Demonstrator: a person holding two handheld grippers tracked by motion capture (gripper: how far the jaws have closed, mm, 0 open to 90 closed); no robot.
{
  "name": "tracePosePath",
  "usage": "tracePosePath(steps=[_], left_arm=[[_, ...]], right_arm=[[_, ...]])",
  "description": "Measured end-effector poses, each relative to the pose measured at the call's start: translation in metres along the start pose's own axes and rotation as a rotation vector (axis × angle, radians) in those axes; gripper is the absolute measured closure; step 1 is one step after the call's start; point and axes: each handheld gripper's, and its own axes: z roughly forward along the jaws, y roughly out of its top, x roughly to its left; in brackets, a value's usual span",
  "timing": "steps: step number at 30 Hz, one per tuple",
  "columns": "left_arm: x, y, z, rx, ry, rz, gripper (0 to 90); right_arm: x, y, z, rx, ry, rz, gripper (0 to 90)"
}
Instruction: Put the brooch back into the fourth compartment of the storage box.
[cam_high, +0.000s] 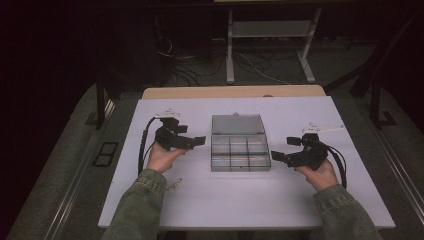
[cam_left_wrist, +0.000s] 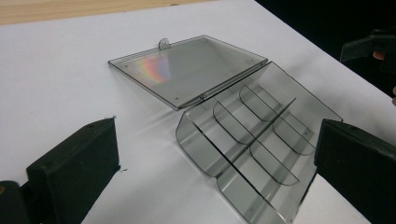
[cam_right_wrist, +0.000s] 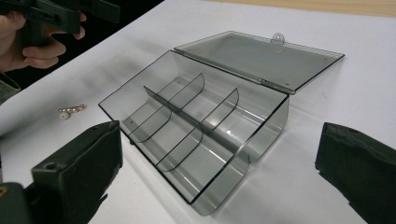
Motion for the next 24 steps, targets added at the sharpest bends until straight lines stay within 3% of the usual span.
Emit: tracePosePath(steps=[16,24], left_arm=[[-0.013,-0.019,-0.014,0.040,-0.013,0.031,0.0],[-0.020,-0.029,-0.019,0.057,-0.022,0.046,0.0]], right_arm=[[0.004,-0.021,-0.018,0.015,-0.010,-0.001,0.6],[0.008,-0.034,-0.021,0.048,-0.013,-0.018,0.6]])
